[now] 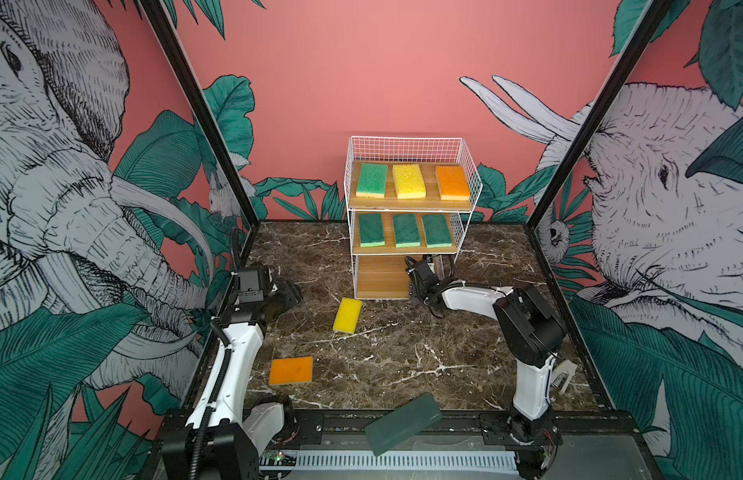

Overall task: Place and organize the cleaning sponges onto the shelf
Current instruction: 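Open the right gripper to release the orange sponge on the bottom tier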

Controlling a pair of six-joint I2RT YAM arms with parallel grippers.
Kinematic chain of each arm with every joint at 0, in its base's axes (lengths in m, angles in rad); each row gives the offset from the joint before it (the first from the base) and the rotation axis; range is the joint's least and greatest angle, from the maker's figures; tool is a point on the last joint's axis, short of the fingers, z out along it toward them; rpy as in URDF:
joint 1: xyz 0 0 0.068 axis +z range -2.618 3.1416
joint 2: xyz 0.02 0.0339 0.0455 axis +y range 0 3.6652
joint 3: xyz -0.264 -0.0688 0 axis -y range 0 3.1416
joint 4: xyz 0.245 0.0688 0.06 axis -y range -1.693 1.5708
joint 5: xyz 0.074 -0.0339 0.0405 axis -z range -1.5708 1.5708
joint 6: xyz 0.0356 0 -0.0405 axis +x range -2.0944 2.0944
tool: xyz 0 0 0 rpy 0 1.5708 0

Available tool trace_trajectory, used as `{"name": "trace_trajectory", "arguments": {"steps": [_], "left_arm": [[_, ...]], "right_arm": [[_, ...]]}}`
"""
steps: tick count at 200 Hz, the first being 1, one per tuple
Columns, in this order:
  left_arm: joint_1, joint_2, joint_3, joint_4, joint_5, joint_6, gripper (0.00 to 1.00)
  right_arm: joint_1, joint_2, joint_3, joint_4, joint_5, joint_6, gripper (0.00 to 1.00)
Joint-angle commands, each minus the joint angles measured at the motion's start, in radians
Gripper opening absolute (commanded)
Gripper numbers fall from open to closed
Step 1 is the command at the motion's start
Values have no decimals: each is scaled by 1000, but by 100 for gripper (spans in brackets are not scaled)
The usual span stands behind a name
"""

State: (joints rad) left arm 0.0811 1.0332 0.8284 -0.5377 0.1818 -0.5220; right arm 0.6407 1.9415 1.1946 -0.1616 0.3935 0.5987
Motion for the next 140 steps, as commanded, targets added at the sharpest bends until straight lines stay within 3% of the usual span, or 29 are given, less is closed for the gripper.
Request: {"name": "trace_trajectory", "arguments": {"steps": [1,79,140], "left_arm": [[3,-29,-9,3,-2,2,70],[3,-38,-20,-2,26,0,70],[1,-27,-66,-35,87,15,70]], "right_arm": [[-6,-24,13,-62,45,22,77],[26,-86,5,-130,83,56,80],[118,-169,-42,-166,58,127,84]]}}
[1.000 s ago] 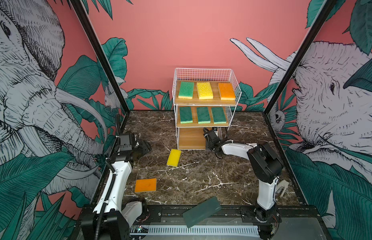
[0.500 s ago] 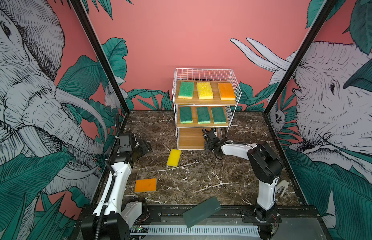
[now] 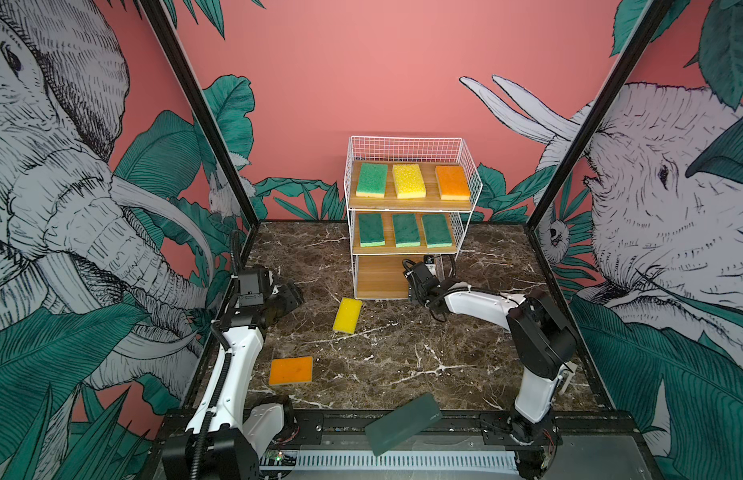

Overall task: Place and organize the cleaning sponges onto the shelf
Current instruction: 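Open the right gripper to release the orange sponge on the bottom tier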

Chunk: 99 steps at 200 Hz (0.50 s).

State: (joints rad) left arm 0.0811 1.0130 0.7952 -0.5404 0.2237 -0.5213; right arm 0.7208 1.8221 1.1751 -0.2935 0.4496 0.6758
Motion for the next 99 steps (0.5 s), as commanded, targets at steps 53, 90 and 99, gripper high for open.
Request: {"name": "trace_trajectory", "arguments": {"steps": [53,90,99], "left_arm": [[-179,-31,-125,-30,-38,8,75],[-342,42,-165,59,-108,18,99],[-369,70,-165,81,-133,26,100]], "right_arm": [[114,-152,-107,-84,-51,110,89],[118,-292,-211,-132,-37,128,90],[118,-333,-243,-141,-26,132,90]]}}
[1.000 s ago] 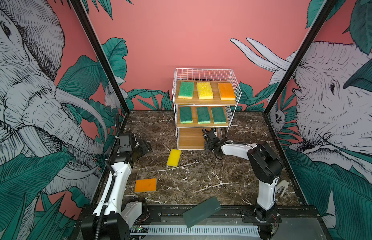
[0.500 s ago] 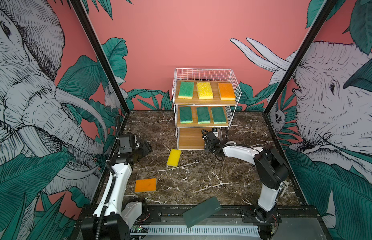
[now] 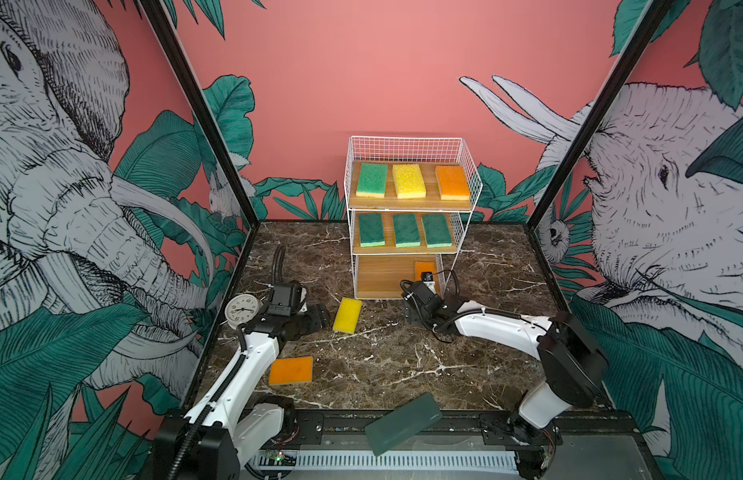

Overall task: Place and organize the cleaning sponges onto the shelf
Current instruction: 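Grasp the yellow sponge with the left gripper while the right gripper withdraws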

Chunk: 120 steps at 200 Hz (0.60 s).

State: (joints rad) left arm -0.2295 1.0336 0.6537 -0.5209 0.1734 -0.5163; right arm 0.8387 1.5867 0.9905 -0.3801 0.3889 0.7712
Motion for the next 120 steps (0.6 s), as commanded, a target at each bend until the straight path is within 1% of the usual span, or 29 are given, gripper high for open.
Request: {"name": "trace_trajectory", "arguments": {"steps": [1,28,56,86,120], "left_arm": [[-60,53,-23,64,-85,22,99],[-127,126,-19,134,-138,42,100],[-188,185,-16,205,-157,72,99],[-203,249,-16,267,-159,108,99],[-211,289,-51,359,-156,104,99]], "right_arm": [[0,-101,-62,-55,37,37,90],[0,-218,-134,-99,72,57,90],[0,-331,-209,-130,115,94,90],[0,-412,-269,-152,142,139,90],[0,-435,-276,-199,153,163,90]]}}
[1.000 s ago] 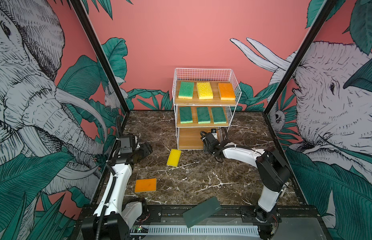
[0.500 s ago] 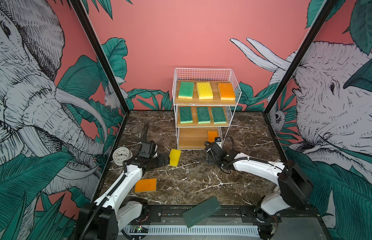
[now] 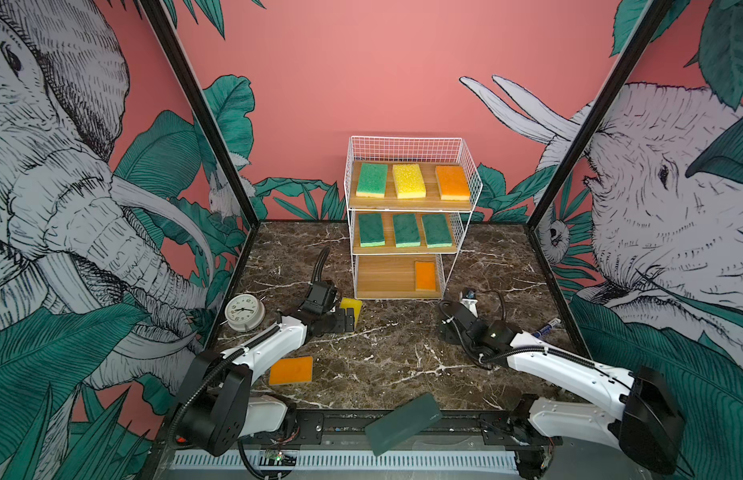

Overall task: Place and organize the cleaning sponges onto the shelf
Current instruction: 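Grasp the yellow sponge with the left gripper while the right gripper withdraws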

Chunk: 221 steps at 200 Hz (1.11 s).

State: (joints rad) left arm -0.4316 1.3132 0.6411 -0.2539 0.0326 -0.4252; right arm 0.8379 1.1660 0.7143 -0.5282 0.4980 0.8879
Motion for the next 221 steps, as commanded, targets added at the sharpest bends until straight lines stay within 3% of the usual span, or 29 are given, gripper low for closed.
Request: {"name": "trace_trajectory", "arguments": {"steps": [1,44,83,141,174,221], "left_arm": [[-10,11,-42,94,-15,12,99],[-80,31,-74,157,-80,0,98],[-88,21,-124,175,-102,-43,97],[-101,79,-96,167,-139,-12,95],[-163,125,-76,141,-181,-8,93],[-186,136,-86,117,-209,-38,86]], "right_arm": [[1,-16,1,-52,44,46,90],[1,-15,17,-75,57,48,90],[1,-23,0,-77,51,71,90],[1,-65,-14,-96,56,82,89],[1,-84,-30,-96,62,88,89],[1,-105,-35,-120,60,92,90]]}}
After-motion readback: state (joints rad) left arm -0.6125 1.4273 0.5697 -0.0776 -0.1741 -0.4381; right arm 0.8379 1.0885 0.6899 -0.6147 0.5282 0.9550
